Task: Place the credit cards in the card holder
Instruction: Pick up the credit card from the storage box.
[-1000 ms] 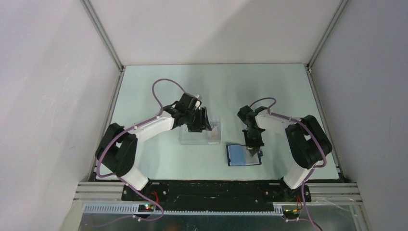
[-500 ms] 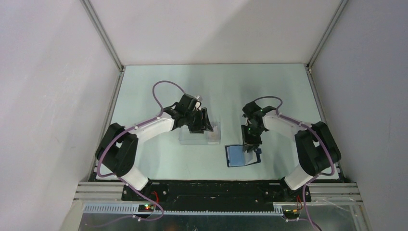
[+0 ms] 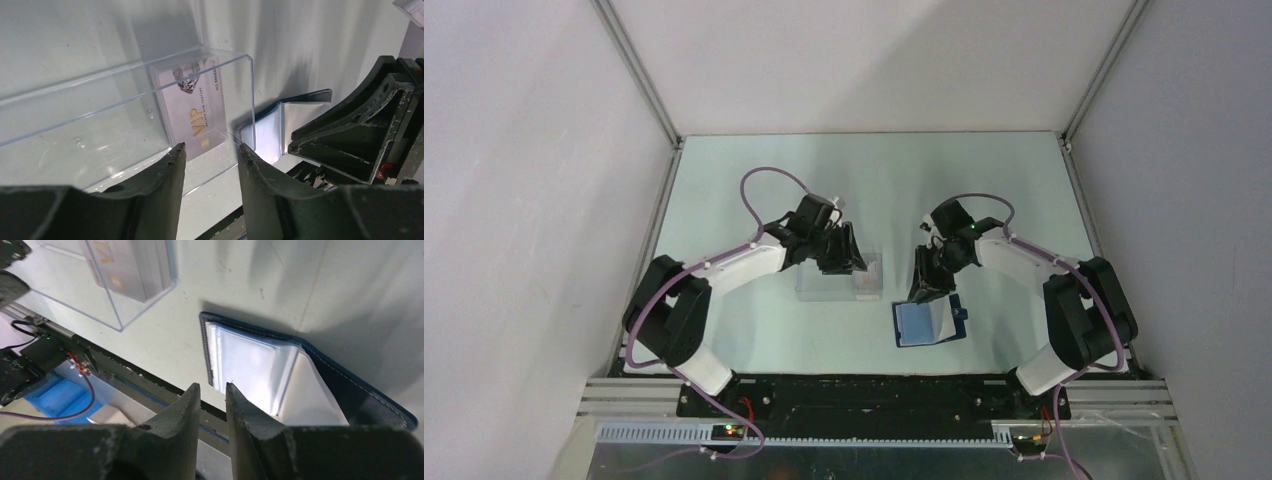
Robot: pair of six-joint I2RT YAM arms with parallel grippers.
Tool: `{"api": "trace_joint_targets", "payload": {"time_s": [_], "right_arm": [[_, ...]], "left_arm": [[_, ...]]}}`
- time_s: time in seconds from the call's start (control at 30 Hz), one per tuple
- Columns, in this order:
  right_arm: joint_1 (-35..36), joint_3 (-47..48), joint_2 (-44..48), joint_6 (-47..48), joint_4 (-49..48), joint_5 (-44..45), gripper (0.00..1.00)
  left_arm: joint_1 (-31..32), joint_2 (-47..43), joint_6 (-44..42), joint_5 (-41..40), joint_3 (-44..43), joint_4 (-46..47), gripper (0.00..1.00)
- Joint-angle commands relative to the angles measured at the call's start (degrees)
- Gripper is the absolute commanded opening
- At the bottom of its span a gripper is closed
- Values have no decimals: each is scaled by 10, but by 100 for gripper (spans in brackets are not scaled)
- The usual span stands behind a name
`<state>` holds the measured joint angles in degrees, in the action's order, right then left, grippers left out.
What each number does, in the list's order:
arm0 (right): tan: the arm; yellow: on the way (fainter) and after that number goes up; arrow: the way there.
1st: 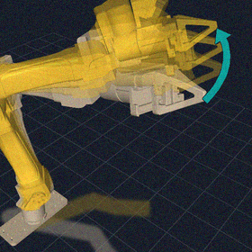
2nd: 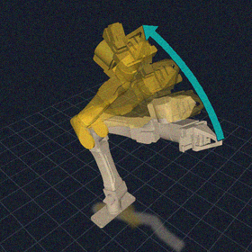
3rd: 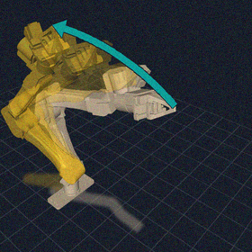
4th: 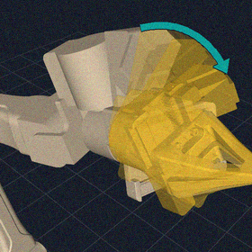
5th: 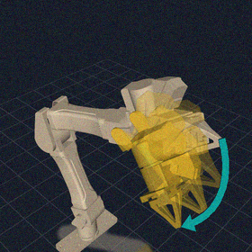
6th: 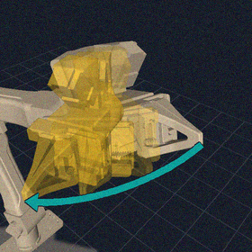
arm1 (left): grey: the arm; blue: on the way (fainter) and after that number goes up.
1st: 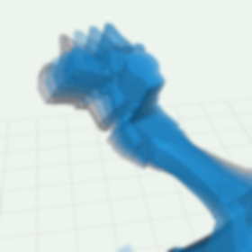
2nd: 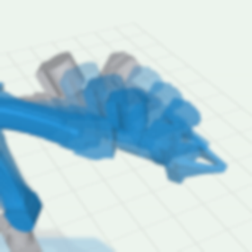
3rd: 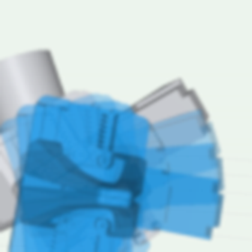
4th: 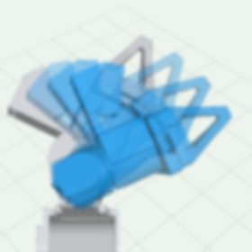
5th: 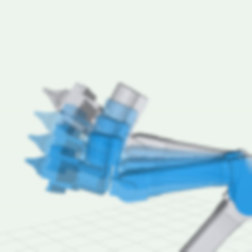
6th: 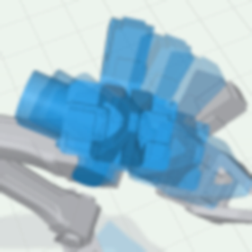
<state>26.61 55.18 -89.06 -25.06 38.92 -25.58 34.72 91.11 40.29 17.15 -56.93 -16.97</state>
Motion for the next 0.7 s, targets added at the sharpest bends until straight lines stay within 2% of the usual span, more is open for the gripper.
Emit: {"api": "trace_joint_targets", "payload": {"time_s": [0.0,0.3,0.67], "right_arm": [[-2,38,-29,-18,-32,-40,29],[2,59,-45,-36,-47,-48,29],[15,67,-63,-46,-58,-55,27]], "left_arm": [[-2,12,1,3,7,18,47],[1,44,-5,-6,7,18,46],[7,56,-5,-12,0,19,30]]}}
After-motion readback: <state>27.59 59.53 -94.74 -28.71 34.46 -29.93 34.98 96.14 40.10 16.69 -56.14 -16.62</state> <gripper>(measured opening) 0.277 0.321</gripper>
